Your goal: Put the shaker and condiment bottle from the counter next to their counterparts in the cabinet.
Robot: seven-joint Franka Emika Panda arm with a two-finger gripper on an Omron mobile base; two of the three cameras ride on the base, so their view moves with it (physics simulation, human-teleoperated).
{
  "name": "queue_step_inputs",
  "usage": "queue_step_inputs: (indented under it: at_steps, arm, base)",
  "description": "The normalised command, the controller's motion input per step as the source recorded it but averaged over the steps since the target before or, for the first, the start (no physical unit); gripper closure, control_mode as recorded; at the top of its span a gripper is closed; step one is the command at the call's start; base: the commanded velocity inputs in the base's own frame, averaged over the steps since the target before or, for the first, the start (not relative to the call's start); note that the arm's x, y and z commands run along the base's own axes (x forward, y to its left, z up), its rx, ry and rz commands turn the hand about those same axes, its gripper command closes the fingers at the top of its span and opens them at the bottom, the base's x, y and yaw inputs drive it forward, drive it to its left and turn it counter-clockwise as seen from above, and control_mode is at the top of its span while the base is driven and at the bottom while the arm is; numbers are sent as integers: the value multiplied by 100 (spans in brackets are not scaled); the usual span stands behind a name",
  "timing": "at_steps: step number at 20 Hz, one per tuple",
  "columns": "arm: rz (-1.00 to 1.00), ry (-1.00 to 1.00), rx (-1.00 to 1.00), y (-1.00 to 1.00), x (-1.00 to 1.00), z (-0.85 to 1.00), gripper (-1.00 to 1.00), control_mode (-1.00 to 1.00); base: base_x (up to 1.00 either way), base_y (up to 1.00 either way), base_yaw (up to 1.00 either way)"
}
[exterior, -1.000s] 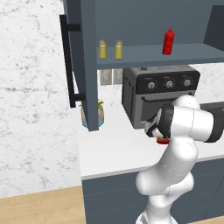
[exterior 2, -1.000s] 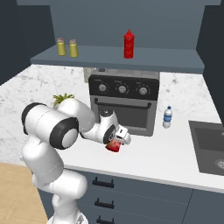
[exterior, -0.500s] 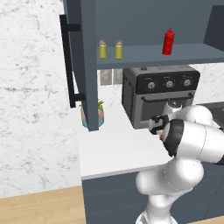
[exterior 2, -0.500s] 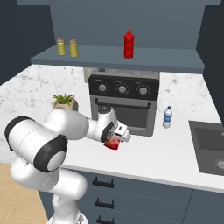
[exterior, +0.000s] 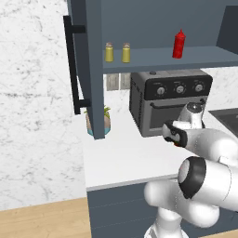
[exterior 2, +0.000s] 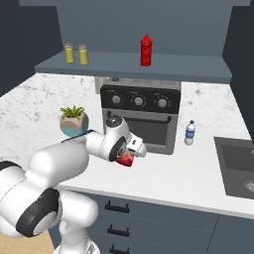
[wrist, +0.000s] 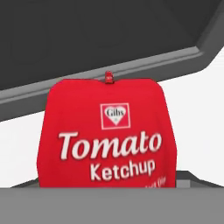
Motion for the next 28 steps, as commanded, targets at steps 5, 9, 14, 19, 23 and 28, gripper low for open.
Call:
queue_step_inputs:
  at_steps: [5, 9, 14, 19, 23, 28]
  arm:
    - [0, -18, 0, 0, -39, 56, 100, -100]
    - [0, -17, 0, 0, -27, 65, 100, -100]
    - [0, -10, 0, 0, -9, 71, 100, -100]
    - [0, -10, 0, 0, -8, 78, 100, -100]
    - [0, -16, 0, 0, -18, 81, 100, -100]
    - [1, -17, 0, 0, -24, 79, 100, -100]
  base:
    - [0, 0, 0]
    - [0, 0, 0]
    - [0, 0, 0]
    - [0, 0, 0]
    - [0, 0, 0]
    - [0, 0, 0]
